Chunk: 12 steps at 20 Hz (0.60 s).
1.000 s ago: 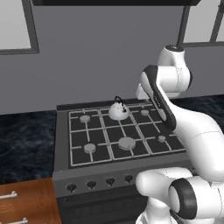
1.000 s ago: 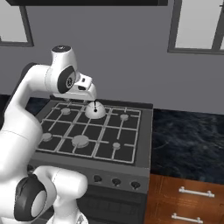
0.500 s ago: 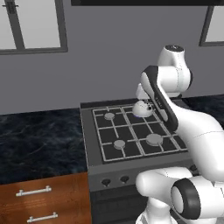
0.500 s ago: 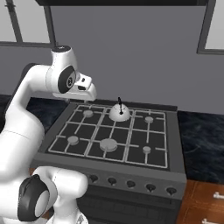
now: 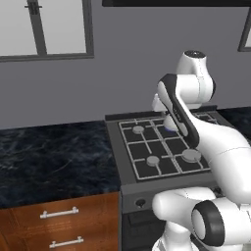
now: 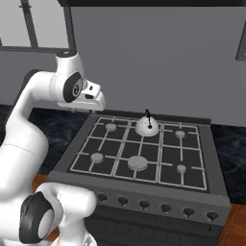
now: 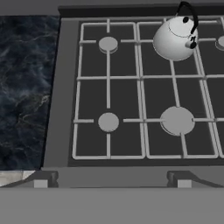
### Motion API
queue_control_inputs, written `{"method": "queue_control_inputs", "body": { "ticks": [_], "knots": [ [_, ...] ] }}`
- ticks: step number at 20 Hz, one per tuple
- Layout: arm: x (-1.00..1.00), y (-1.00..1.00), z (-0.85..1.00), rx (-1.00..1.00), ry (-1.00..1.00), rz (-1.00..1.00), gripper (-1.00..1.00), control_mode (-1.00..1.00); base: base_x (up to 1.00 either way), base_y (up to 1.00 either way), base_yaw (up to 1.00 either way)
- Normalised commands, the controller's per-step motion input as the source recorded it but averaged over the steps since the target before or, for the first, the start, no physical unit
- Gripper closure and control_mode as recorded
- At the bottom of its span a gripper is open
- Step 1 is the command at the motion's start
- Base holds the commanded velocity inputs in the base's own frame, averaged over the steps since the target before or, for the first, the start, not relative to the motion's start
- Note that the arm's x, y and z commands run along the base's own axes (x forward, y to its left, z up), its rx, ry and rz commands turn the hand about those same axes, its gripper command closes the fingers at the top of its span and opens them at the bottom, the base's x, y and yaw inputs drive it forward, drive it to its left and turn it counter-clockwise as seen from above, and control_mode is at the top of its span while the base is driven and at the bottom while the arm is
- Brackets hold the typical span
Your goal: Lower the heat of the kettle.
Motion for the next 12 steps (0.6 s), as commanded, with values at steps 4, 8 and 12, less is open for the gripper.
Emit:
{"method": "queue_control_inputs", "body": {
  "ticks": [4, 8, 12],
  "knots": [
    [0.00, 0.00, 0.00, 0.00, 0.00, 0.00, -1.00, 1.00, 0.32, 0.28, 0.00],
    [0.00, 0.00, 0.00, 0.00, 0.00, 0.00, -1.00, 1.00, 0.04, 0.05, 0.00],
    [0.00, 0.00, 0.00, 0.00, 0.00, 0.00, -1.00, 1.00, 0.02, 0.00, 0.00]
  ]
}}
